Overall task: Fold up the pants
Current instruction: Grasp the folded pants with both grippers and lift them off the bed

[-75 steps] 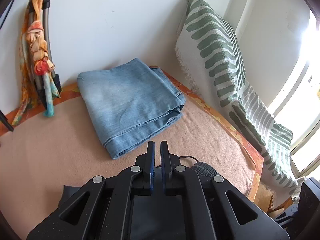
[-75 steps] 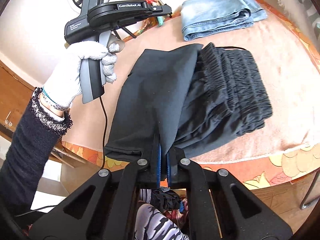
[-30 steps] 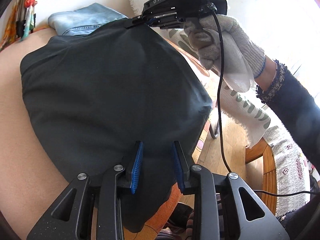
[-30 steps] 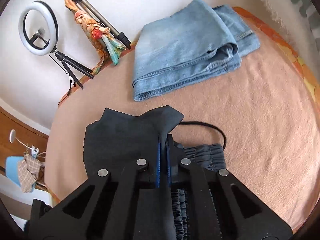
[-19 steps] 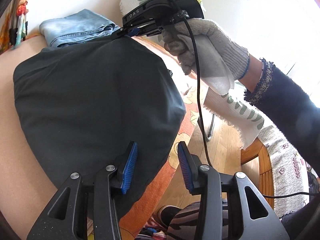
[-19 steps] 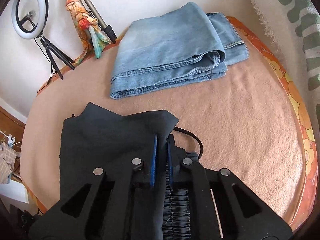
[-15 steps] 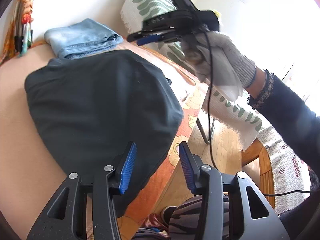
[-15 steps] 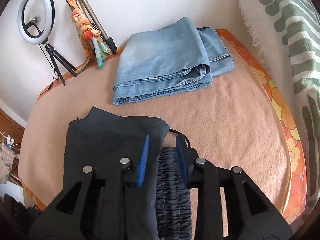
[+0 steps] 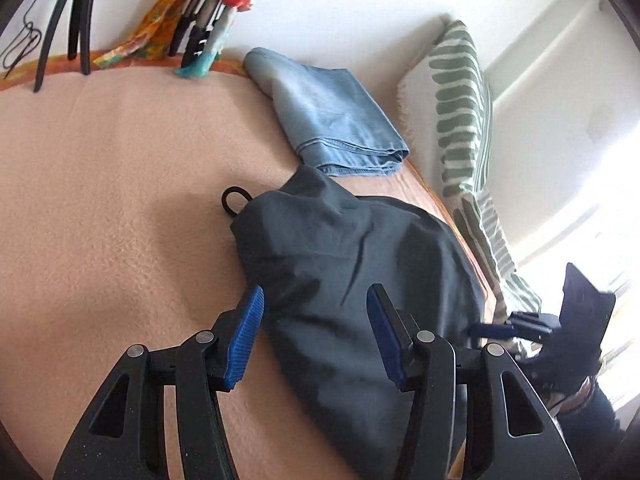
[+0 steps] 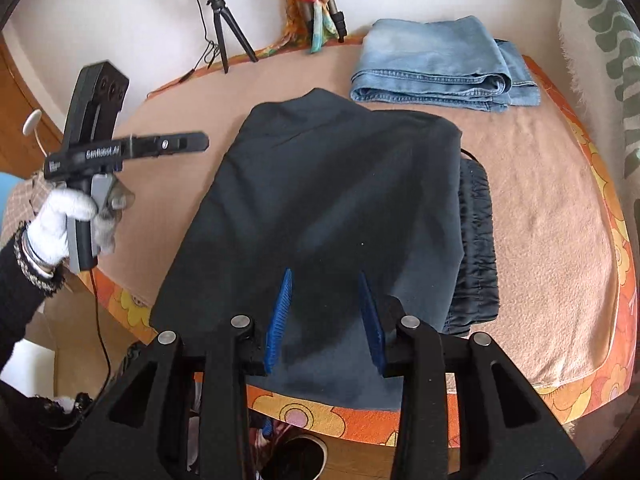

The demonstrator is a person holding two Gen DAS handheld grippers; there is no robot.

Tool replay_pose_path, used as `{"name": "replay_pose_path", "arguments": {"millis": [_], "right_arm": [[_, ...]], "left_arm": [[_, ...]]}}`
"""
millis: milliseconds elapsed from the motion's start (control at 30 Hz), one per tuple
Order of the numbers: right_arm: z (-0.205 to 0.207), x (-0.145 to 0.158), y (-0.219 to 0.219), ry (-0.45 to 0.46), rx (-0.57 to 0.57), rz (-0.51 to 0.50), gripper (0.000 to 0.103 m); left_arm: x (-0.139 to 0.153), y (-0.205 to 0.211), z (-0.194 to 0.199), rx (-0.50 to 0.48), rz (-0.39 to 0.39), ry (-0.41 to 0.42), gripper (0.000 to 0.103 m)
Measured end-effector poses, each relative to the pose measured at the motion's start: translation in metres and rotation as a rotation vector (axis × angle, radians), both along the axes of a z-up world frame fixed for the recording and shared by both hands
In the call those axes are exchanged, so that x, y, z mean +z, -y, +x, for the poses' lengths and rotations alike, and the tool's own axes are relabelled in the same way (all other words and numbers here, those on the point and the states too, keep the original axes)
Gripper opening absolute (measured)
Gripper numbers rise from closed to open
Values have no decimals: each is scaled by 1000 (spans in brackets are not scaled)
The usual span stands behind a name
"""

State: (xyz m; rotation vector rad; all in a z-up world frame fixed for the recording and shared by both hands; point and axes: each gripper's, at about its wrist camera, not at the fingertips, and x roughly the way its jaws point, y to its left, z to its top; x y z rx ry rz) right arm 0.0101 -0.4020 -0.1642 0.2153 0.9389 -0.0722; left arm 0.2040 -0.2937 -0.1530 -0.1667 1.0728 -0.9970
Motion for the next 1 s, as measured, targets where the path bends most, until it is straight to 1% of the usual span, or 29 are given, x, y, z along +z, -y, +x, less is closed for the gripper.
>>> {"name": "replay_pose_path", "arguments": {"millis": [67,133,233,300,367,433,467,533,600,633,700,767,833,867,1000], "right_arm": [[3,-9,0,-28,7,-25,36],[3,-15,4,-43,12,-24,36],[3,-21,7,-62,18,-22,32],[3,-26,11,-72,16,-3,32],[0,-28,12,-81,20,8,32],[-5,-24,13,-88,17,24,32],[-9,-19,16,-74,8,39,34],[-19,-6,24,-27,-20,51,44],[-25,6,35,11,-60,19,70],[-26,11,40,23,-83,-5,76],[-26,17,54,37,-112,-29,91],[-19,14,68,24,-111,-25,94],[-14,9,84,10,-132,-8,94],[-7,5,92,5,-137,21,94],[1,-14,120,20,-133,196,94]], "left_arm": [[-7,4,13,19,-3,-12,52],[-13,11,23,30,12,3,50],[-19,18,32,61,45,29,50],[-23,21,38,77,62,45,50],[-22,21,39,79,73,54,50],[-16,19,39,78,73,70,50],[-13,16,38,73,69,75,50],[-5,10,33,67,55,70,53],[3,3,24,55,34,63,53],[6,-2,18,47,19,56,53],[10,-8,4,24,-4,40,57],[12,-13,-10,3,-16,28,61],[10,-16,-21,-15,-29,6,61],[8,-17,-25,-16,-38,-10,62],[-7,-15,-36,-29,-56,-93,62]]}}
